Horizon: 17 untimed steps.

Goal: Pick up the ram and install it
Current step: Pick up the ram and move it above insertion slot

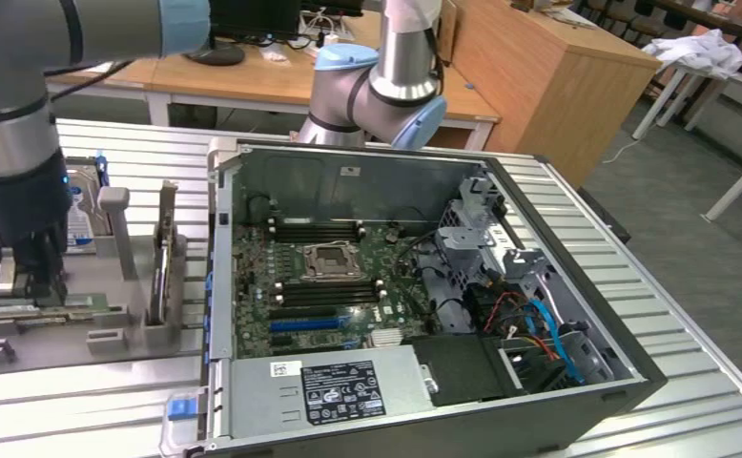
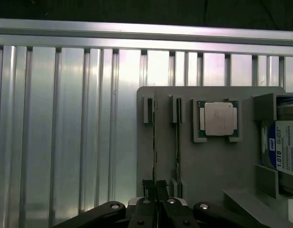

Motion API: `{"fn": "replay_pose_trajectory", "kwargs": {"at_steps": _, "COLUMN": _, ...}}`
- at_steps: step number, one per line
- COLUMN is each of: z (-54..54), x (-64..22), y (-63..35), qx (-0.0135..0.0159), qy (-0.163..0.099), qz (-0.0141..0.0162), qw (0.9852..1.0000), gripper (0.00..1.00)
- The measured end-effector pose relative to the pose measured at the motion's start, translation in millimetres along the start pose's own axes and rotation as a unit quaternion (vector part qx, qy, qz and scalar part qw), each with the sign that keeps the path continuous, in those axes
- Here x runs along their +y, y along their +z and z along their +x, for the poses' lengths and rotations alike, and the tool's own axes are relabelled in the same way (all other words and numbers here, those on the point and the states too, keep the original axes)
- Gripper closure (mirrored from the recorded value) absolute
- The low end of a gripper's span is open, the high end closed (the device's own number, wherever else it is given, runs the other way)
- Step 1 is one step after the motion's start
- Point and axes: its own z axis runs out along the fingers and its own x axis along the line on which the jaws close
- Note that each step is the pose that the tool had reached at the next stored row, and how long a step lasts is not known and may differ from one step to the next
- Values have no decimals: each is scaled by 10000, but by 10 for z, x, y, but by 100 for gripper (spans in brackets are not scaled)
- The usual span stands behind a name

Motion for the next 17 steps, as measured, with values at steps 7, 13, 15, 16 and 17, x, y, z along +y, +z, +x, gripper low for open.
{"fn": "replay_pose_trajectory", "kwargs": {"at_steps": 7, "z": -5, "x": 10, "y": -232, "qx": 0, "qy": 0, "qz": 0, "qw": 10000, "gripper": 88}}
{"fn": "replay_pose_trajectory", "kwargs": {"at_steps": 13, "z": -10, "x": 18, "y": -428, "qx": 0, "qy": 0, "qz": 0, "qw": 10000, "gripper": 88}}
{"fn": "replay_pose_trajectory", "kwargs": {"at_steps": 15, "z": -12, "x": 21, "y": -495, "qx": 0, "qy": 0, "qz": 0, "qw": 10000, "gripper": 88}}
{"fn": "replay_pose_trajectory", "kwargs": {"at_steps": 16, "z": -12, "x": 23, "y": -527, "qx": 0, "qy": 0, "qz": 0, "qw": 10000, "gripper": 88}}
{"fn": "replay_pose_trajectory", "kwargs": {"at_steps": 17, "z": -13, "x": 24, "y": -560, "qx": 0, "qy": 0, "qz": 0, "qw": 10000, "gripper": 88}}
